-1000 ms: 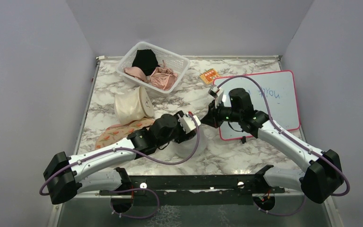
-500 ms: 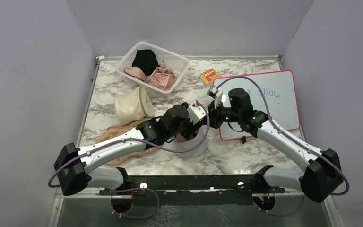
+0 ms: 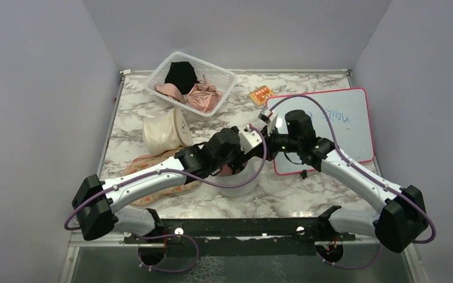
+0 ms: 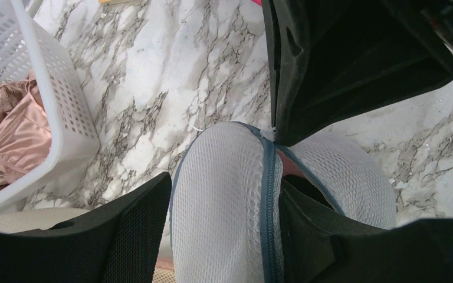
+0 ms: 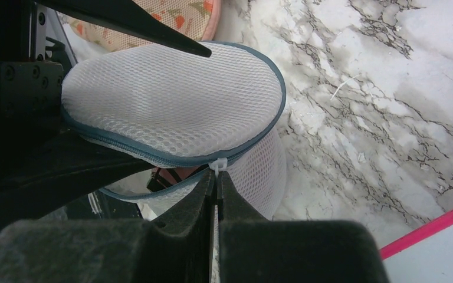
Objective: Unzip the laundry bag and remove the bra
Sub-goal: Unzip the laundry bag at the center of the board.
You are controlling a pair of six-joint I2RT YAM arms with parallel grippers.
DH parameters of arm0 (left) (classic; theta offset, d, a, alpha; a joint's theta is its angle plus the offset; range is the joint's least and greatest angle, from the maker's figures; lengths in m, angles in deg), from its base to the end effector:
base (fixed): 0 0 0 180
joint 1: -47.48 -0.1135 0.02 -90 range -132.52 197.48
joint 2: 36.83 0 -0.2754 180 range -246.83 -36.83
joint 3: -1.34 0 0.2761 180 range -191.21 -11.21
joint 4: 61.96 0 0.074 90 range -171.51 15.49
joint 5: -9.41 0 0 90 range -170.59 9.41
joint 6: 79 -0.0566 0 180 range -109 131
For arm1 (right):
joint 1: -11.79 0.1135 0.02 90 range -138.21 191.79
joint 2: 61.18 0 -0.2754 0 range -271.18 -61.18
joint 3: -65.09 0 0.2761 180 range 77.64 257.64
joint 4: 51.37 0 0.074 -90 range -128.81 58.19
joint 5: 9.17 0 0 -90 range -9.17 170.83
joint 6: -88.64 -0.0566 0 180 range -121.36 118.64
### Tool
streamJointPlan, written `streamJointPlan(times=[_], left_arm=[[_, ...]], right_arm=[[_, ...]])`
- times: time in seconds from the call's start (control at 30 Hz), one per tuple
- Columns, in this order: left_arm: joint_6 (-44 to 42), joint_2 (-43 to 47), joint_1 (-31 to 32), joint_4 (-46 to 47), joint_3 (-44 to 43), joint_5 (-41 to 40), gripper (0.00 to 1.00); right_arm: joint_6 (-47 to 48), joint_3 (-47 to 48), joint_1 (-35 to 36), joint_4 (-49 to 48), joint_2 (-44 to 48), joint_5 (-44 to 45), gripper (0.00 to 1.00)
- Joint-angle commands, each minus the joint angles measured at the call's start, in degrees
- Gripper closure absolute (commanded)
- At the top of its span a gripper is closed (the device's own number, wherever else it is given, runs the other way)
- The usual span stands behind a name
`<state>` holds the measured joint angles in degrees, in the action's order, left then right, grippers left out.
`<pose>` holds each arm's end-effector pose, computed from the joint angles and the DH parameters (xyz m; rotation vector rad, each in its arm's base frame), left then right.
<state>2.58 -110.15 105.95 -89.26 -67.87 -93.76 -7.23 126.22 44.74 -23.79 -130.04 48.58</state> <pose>0.1818 -0.2716 0.2902 1.0494 1.8369 -0.2802 0.2300 0.1851 0.2628 -0.8452 2.0874 0.9901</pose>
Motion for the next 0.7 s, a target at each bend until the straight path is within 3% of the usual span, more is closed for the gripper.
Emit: streamJointPlan(times=[0.0, 0.07, 0.23, 0.4, 0.67], left_arm=[[-2.1, -1.3, 0.3, -0.1, -2.3, -2.4, 0.49], [-2.1, -1.3, 0.3, -0.1, -2.0, -2.7, 0.55], [-2.8, 0.3, 0.5, 0.9, -0.6, -2.9, 0.84], [-8.6, 5.5, 0.7, 4.2, 4.3, 1.8, 0.99], [-16.7, 15.9, 1.0, 9.1, 10.1, 6.4, 1.0]], right_arm=[[0.2, 1.8, 0.3, -0.9, 0.0, -2.0, 0.99], [-0.1, 1.8, 0.4, -1.2, 0.0, -2.5, 0.99], [-0.5, 1.2, 0.4, -1.9, 0.3, -1.4, 0.99], [-0.9, 0.4, 0.3, -3.5, 0.3, 0.7, 0.99], [-0.4, 1.5, 0.4, -6.7, -3.3, -0.7, 0.99]])
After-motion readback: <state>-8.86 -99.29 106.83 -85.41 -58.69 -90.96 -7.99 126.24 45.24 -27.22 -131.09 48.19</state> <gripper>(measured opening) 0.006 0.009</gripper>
